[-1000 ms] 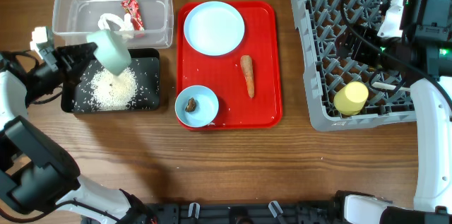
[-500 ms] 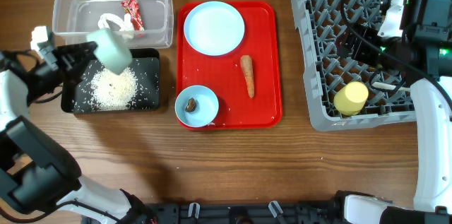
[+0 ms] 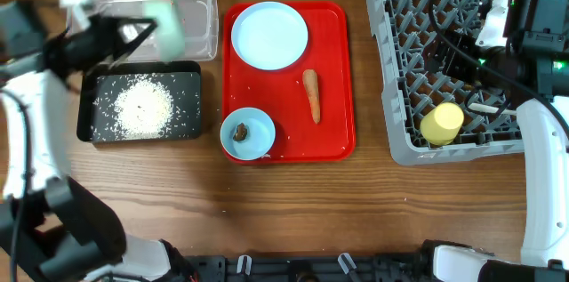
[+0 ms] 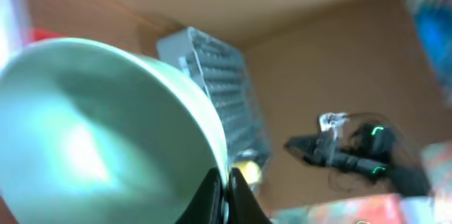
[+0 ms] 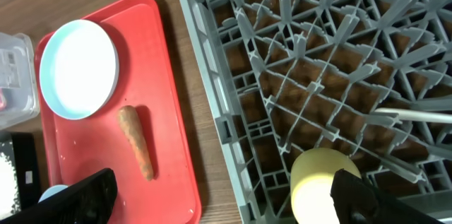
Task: Sort waste into correct bins and load items into the dishwasher rack
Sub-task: 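Set the empty green bowl onto the blue plate with the left gripper, then grasp the small blue bowl and tip brown food onto the black tray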
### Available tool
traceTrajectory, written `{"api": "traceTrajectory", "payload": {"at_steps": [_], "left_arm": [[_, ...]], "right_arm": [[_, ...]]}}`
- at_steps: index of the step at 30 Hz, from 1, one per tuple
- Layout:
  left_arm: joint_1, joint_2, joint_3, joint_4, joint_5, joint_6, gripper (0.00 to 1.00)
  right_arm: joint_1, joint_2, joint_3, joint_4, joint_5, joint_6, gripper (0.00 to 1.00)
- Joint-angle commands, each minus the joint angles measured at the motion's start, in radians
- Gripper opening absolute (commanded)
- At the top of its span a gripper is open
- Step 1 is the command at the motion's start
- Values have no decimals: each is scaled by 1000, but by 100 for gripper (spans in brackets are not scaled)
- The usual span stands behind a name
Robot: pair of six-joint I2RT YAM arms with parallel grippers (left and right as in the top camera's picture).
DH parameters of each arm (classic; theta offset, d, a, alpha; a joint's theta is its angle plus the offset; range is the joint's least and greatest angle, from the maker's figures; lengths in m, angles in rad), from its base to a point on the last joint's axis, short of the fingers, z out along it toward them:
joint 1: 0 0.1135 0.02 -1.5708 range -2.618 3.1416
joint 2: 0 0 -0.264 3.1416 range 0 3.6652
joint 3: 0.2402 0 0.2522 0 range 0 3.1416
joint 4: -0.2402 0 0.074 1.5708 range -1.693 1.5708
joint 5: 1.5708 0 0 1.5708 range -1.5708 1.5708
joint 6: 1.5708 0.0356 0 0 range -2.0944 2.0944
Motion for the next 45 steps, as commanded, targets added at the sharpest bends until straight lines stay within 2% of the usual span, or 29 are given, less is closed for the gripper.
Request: {"api": "traceTrajectory", "payload": {"at_steps": [1, 2, 3, 6, 8, 10, 11, 17, 24, 26, 28, 29, 32, 36, 37, 38, 39, 40, 42, 45], "left_arm": [[-271, -81, 43, 158, -393, -67, 4], [-331, -81, 43, 180, -500, -54, 4], [-444, -67, 43, 201, -711, 30, 4], [-653, 6, 43, 238, -1109, 232, 4], [-746, 76, 43, 261, -1248, 383, 4], [-816, 167, 43, 301, -1398, 456, 4], [-828, 207, 43, 323, -1422, 468, 4], [-818, 359, 43, 364, -1423, 490, 4], [-805, 376, 42, 336, -1423, 490, 4], [-806, 376, 42, 313, -1423, 489, 19], [-810, 375, 43, 301, -1423, 488, 39], [-812, 373, 43, 302, -1423, 489, 52], [-812, 312, 43, 288, -1428, 454, 69], [-812, 150, 43, 160, -1418, 280, 69], [-812, 90, 43, 60, -1357, 209, 68], [-812, 62, 43, -6, -1303, 169, 66], [-814, 37, 43, -89, -1245, 113, 58], [-818, 29, 43, -150, -1225, 71, 51], [-835, 37, 33, -291, -1220, -40, 50], [-864, 56, -46, -331, -1220, -118, 50]], "right_arm": [[0, -5, -7, -2, 17, -12, 98], [0, -5, -7, -4, 17, -13, 98], [0, -5, -7, -5, 17, -12, 99], [0, -5, -7, -7, 17, -13, 98], [0, -5, -7, -8, 17, -13, 98], [0, -5, -7, -12, 17, -12, 99], [0, -5, -7, -13, 17, -13, 98], [0, -5, -7, -20, 17, -13, 99], [0, -5, -7, -20, 17, -13, 98], [0, -5, -7, -20, 17, -13, 99], [0, -5, -7, -20, 17, -13, 99], [0, -5, -7, -20, 17, -13, 99], [0, -5, -7, -24, 17, -13, 98], [0, -5, -7, -29, 17, -13, 100], [0, -5, -7, -28, 17, -13, 100], [0, -5, -7, -27, 17, -13, 100], [0, -5, -7, -26, 17, -13, 100], [0, -5, -7, -24, 16, -12, 100], [0, -5, -7, -24, 16, -12, 100], [0, -5, -7, -24, 16, -12, 99]]}}
